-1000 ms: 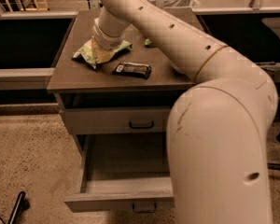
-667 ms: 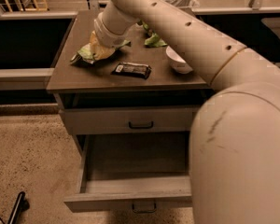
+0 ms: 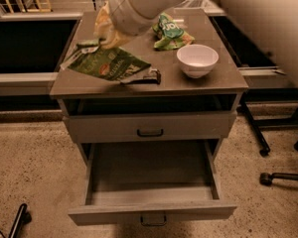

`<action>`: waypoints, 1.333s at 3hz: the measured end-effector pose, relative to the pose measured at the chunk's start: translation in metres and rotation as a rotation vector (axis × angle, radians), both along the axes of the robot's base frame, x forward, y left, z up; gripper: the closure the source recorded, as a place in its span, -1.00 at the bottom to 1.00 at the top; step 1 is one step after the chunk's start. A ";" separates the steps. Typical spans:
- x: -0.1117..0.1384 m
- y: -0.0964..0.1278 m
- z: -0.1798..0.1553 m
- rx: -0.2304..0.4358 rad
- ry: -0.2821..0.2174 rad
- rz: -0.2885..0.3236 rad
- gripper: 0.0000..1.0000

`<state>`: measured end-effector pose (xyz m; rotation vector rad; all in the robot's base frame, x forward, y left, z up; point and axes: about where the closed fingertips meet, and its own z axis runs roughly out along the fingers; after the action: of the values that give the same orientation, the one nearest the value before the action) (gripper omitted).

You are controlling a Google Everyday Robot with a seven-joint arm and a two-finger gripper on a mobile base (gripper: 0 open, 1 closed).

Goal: Place green jalapeno chip bag into middle drawer

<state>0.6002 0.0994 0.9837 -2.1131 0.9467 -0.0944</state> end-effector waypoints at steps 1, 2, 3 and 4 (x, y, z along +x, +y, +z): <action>-0.052 -0.020 0.023 0.025 0.012 0.014 1.00; -0.074 -0.033 -0.028 -0.039 0.176 -0.006 1.00; -0.079 -0.036 -0.107 -0.131 0.357 -0.112 1.00; -0.074 -0.048 -0.169 -0.232 0.457 -0.241 1.00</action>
Offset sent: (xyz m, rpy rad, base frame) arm -0.1016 -0.0367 -0.1018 -0.1057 0.4973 -0.0891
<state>0.5263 0.0512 0.8145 -2.2698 1.5231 0.1734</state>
